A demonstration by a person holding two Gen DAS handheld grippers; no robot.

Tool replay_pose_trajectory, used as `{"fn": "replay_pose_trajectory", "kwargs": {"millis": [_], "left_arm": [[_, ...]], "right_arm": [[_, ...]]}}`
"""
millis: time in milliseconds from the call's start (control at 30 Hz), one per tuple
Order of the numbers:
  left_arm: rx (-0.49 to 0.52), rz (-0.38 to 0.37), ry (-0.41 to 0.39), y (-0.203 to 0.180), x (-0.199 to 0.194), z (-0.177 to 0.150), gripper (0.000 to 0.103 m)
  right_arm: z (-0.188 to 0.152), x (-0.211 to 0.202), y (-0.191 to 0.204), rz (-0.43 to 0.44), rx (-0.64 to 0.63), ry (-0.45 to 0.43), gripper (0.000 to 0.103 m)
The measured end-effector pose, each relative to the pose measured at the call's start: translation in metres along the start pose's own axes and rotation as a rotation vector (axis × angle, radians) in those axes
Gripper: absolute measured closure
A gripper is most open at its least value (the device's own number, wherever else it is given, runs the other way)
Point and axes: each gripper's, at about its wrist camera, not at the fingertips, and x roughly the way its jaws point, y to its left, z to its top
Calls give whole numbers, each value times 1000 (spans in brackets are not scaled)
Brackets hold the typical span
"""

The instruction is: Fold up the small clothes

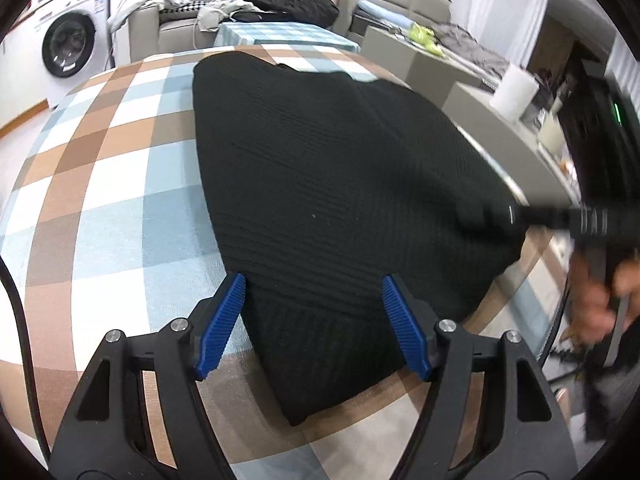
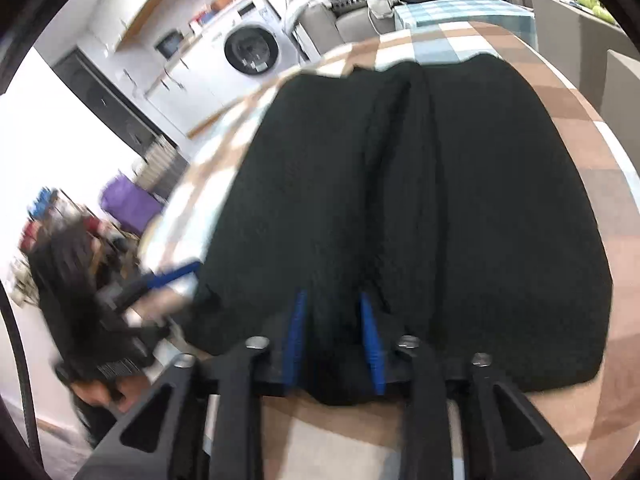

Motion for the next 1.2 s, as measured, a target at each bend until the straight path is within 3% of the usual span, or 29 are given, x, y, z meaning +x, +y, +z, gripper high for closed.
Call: {"fn": "replay_pose_trajectory", "kwargs": {"millis": [233, 400, 467, 533, 633, 733, 867, 967, 1067, 1200], "left_arm": [[-38, -30, -8, 11, -7, -1, 35], [-74, 4, -25, 28, -14, 2, 35], [-89, 9, -32, 34, -16, 3, 35], [-99, 11, -37, 38, -17, 5, 35], [-101, 11, -48, 39, -20, 8, 35], [-98, -4, -53, 38, -19, 10, 35], [-76, -9, -31, 32, -9, 10, 35], [-64, -7, -9, 29, -3, 7, 35], [-67, -12, 4, 28, -2, 1, 35], [-83, -15, 2, 31, -5, -2, 35]], "right_arm": [[58, 36, -13, -58, 58, -14, 66], [97, 60, -13, -120, 17, 21, 67], [105, 64, -12, -143, -1, 35, 77], [106, 62, -10, -154, -30, 18, 95], [105, 40, 2, -144, -103, -64, 96], [107, 28, -1, -194, -96, -82, 96], [104, 43, -16, -236, -78, -35, 96], [106, 54, -20, -244, -60, 10, 86], [90, 40, -20, -149, -51, 23, 68], [44, 19, -15, -20, -36, 70, 67]]}}
